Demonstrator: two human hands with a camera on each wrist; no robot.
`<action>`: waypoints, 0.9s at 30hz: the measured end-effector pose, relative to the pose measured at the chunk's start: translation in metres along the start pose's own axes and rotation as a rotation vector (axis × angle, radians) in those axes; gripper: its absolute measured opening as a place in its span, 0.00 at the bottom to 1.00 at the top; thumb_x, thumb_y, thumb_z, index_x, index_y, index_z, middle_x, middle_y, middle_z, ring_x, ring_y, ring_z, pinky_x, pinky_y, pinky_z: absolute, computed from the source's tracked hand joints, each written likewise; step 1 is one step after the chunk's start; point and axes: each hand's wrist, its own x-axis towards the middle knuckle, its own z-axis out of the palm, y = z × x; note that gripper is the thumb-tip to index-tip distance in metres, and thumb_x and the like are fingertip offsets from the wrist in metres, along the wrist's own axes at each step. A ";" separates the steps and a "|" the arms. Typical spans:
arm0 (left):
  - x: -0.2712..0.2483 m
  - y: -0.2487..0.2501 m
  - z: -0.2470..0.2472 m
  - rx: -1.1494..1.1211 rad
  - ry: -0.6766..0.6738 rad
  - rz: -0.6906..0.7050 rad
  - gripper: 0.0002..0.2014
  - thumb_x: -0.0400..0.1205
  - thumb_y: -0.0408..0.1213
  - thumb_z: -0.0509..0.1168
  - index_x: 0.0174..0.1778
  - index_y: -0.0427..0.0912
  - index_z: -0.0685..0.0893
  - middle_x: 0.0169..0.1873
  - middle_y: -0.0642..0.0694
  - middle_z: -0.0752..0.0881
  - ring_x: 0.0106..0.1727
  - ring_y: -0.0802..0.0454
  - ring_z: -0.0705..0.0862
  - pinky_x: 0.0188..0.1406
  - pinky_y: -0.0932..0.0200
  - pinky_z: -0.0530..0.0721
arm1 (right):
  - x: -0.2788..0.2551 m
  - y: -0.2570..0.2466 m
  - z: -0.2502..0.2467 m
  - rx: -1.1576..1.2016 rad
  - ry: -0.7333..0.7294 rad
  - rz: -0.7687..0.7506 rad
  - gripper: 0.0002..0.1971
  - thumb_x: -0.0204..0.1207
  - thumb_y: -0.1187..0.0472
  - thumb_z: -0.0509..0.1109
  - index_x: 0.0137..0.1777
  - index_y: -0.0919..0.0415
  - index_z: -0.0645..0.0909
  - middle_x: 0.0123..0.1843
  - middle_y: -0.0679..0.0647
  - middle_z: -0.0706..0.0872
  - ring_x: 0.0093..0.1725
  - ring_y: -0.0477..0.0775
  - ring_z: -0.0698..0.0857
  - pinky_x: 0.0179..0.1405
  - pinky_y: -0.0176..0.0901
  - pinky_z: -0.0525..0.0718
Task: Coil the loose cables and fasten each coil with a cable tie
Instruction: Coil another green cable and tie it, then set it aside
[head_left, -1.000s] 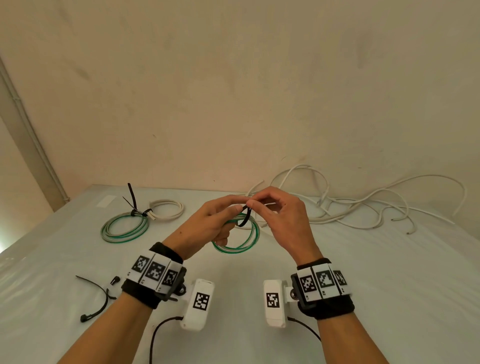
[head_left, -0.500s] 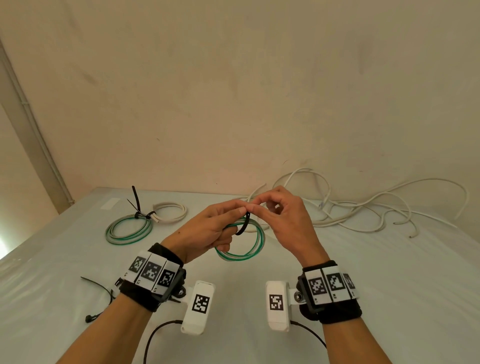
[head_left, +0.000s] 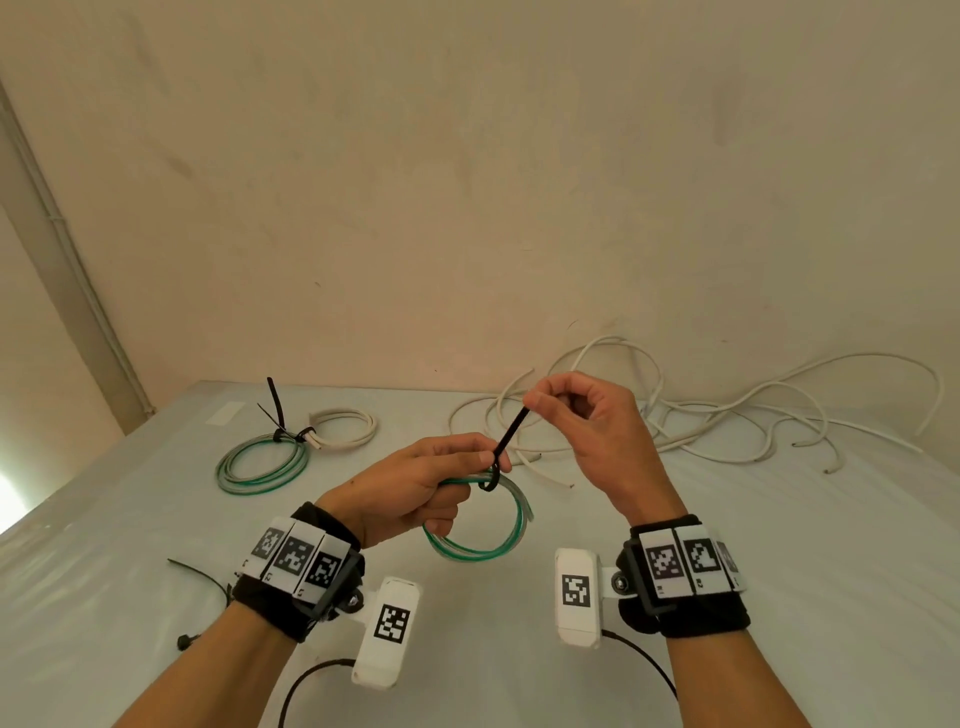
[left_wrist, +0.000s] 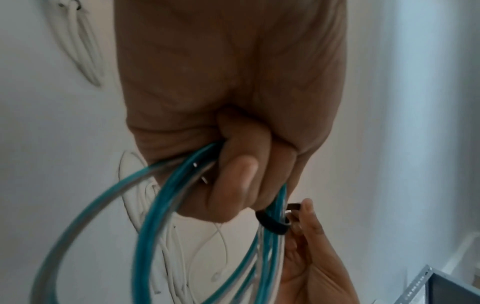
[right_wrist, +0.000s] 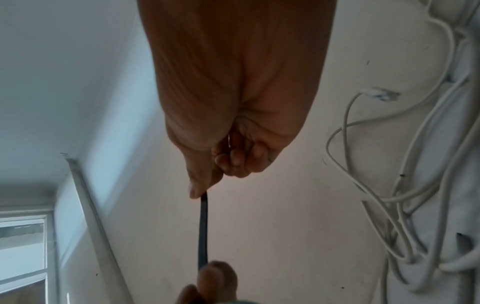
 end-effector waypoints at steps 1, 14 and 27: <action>0.000 -0.002 0.001 -0.013 -0.007 -0.003 0.10 0.91 0.42 0.62 0.57 0.45 0.88 0.25 0.49 0.55 0.23 0.54 0.54 0.22 0.63 0.64 | 0.001 0.000 -0.001 0.024 0.032 -0.009 0.03 0.79 0.59 0.80 0.46 0.57 0.90 0.38 0.56 0.83 0.38 0.48 0.78 0.44 0.39 0.80; 0.023 0.003 0.007 -0.246 0.132 0.035 0.08 0.91 0.39 0.61 0.56 0.42 0.84 0.19 0.54 0.58 0.17 0.58 0.55 0.19 0.64 0.61 | -0.006 0.019 0.017 0.176 -0.132 0.089 0.05 0.82 0.63 0.77 0.53 0.64 0.93 0.39 0.52 0.90 0.37 0.46 0.81 0.39 0.38 0.79; 0.022 0.002 0.025 -0.200 0.161 0.024 0.14 0.91 0.40 0.59 0.47 0.49 0.89 0.21 0.53 0.56 0.21 0.55 0.53 0.22 0.61 0.61 | -0.002 0.017 0.021 0.085 0.065 -0.003 0.03 0.81 0.60 0.79 0.48 0.58 0.90 0.48 0.57 0.92 0.52 0.64 0.89 0.56 0.54 0.86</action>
